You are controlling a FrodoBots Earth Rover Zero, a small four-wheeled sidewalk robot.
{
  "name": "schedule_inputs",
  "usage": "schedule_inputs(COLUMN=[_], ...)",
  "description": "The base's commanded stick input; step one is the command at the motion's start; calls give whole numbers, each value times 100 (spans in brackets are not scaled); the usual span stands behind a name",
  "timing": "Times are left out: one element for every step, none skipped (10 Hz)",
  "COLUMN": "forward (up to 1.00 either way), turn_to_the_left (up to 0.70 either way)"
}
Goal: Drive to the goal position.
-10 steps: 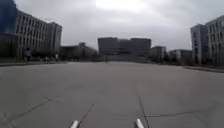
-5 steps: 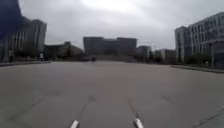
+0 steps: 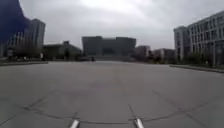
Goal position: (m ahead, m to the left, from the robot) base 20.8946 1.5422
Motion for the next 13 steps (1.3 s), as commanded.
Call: schedule_inputs(forward=[100, 100, 100, 100, 100, 100, 100, 100, 100, 100, 100, 100, 100], turn_to_the_left=[6, 6, 6, 6, 6, 6, 6, 6, 6, 6, 6, 6, 6])
